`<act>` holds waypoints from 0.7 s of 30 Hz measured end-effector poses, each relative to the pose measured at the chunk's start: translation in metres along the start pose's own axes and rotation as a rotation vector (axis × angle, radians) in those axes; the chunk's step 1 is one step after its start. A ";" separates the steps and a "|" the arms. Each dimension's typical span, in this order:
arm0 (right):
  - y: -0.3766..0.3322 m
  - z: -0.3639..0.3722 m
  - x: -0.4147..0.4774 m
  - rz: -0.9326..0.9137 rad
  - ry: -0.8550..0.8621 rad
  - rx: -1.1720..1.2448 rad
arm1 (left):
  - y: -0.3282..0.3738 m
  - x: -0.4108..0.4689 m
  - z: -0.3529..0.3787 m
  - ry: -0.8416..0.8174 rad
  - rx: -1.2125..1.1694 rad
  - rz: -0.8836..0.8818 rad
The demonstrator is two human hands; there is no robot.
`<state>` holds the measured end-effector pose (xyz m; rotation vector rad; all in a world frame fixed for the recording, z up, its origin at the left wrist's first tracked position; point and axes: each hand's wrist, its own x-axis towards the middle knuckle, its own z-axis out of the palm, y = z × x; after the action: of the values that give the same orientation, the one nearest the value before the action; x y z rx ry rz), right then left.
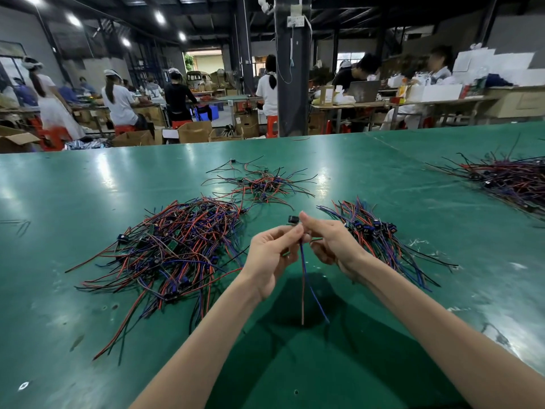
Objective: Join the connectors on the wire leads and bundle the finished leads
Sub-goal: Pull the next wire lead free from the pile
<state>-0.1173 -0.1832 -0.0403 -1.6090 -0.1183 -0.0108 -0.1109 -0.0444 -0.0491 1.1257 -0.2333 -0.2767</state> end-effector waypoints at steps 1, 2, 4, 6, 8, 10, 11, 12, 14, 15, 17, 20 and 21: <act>-0.001 -0.002 0.000 -0.001 0.019 0.027 | -0.001 0.000 0.001 0.003 0.010 -0.016; -0.001 -0.003 0.001 0.005 0.033 0.066 | -0.003 0.001 0.000 0.006 0.019 -0.024; -0.004 -0.004 0.002 0.027 0.026 0.143 | -0.004 0.000 0.001 -0.011 0.033 -0.021; -0.006 -0.003 0.002 0.035 -0.008 0.164 | -0.006 -0.003 0.003 -0.022 0.066 -0.025; -0.006 -0.001 0.003 0.011 -0.020 0.136 | -0.010 -0.004 0.004 -0.012 0.136 -0.037; -0.004 -0.002 0.004 -0.007 0.006 0.126 | -0.013 -0.005 0.006 0.001 0.210 -0.056; -0.004 -0.003 0.004 -0.012 0.033 0.136 | -0.014 -0.006 0.007 -0.008 0.237 -0.065; -0.004 -0.005 0.006 -0.016 0.070 0.146 | -0.015 -0.007 0.008 -0.029 0.258 -0.074; -0.005 -0.011 0.010 -0.020 0.165 0.174 | -0.015 -0.011 0.012 -0.093 0.270 -0.089; -0.006 -0.015 0.013 -0.022 0.214 0.202 | -0.015 -0.012 0.013 -0.127 0.266 -0.098; -0.006 -0.027 0.019 -0.024 0.328 0.265 | -0.015 -0.015 0.016 -0.196 0.262 -0.118; -0.005 -0.050 0.027 -0.019 0.516 0.254 | -0.015 -0.020 0.017 -0.307 0.305 -0.148; -0.003 -0.058 0.029 -0.005 0.564 0.211 | -0.015 -0.021 0.018 -0.345 0.328 -0.165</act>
<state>-0.0851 -0.2391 -0.0325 -1.3426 0.3039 -0.4386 -0.1378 -0.0589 -0.0566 1.4221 -0.5060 -0.5966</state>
